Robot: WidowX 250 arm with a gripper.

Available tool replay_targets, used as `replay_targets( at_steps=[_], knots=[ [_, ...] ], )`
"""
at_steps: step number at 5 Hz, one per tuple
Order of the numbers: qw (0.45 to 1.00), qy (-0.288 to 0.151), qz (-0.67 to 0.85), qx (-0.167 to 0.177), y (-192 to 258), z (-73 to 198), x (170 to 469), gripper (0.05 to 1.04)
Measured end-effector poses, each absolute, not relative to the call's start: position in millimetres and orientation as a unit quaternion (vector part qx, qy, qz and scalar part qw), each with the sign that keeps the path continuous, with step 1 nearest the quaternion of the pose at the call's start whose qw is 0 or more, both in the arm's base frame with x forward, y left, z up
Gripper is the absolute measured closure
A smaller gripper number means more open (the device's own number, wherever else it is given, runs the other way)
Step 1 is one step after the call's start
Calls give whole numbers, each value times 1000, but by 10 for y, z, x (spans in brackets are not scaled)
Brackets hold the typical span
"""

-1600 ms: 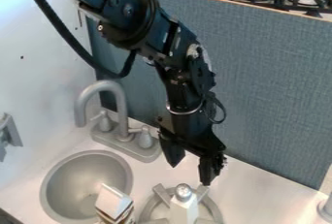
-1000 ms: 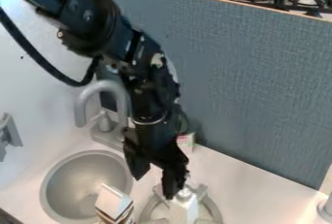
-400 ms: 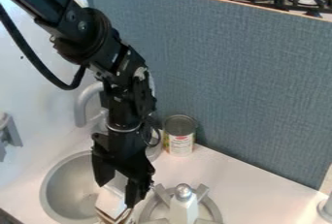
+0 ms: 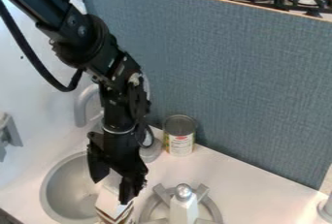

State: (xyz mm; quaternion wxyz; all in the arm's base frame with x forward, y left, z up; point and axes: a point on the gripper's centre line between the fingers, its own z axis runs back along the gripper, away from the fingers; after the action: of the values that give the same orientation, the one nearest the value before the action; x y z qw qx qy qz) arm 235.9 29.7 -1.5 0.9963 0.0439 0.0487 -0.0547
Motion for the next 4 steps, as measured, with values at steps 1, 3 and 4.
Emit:
replay_targets(
  at_steps=[1, 3, 4],
  knots=[
    [996, 64, -45, 43, 348, -103, 2349, 73],
    [996, 79, -41, 32, 345, -275, 2383, 73],
    [995, 90, -35, 33, 343, -374, 2386, 127]
  ],
)
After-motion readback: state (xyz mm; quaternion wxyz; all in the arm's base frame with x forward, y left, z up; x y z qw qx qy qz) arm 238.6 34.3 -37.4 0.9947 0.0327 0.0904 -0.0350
